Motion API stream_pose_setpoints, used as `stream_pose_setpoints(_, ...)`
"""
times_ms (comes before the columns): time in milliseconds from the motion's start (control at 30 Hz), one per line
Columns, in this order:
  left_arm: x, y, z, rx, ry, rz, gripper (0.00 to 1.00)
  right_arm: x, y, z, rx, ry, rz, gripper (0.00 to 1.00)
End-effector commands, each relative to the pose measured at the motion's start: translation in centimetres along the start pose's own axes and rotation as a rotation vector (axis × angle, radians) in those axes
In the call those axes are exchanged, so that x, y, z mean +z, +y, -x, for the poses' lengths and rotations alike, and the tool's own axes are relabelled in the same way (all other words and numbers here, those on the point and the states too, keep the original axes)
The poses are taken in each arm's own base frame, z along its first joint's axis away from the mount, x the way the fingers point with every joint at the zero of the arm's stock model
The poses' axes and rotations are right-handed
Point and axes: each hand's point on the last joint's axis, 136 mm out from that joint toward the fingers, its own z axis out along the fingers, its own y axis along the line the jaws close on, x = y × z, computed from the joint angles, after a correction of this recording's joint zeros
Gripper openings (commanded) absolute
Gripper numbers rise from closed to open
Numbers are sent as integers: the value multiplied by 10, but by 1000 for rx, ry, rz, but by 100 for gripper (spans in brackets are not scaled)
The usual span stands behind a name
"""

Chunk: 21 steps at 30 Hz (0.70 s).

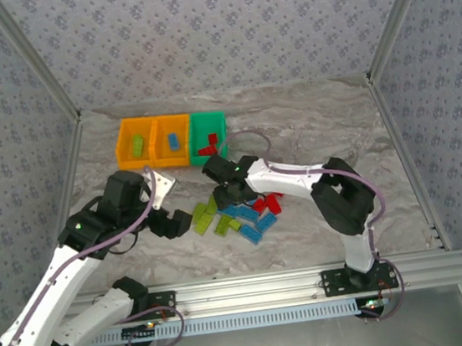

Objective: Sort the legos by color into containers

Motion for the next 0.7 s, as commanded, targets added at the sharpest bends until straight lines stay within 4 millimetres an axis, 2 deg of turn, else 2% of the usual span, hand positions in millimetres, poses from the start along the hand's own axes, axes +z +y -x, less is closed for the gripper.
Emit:
stream_pose_setpoints(0,12,-5,2,35,1,-37,97,8,-12,9,17,-3,-84,66)
stream_pose_setpoints(167,18,0,-1,28,3,-12,99,21,-8,6,26,22,-65,51)
stream_pose_setpoints(300,18,4,0,23,-13,12,99,13,-10,8,35,10,-70,36)
stream_pose_setpoints(367,17,7,2,23,-36,30,99,-2,-10,14,42,-23,-59,32)
stream_pose_setpoints(467,13,19,7,-10,-95,99,99,-45,-4,33,29,-153,-28,27)
stream_pose_setpoints(600,1,46,11,-112,-180,240,99,-107,27,67,-82,-361,90,26)
stream_pose_setpoints(667,-7,62,12,-185,-222,308,99,-125,42,86,-117,-432,138,27)
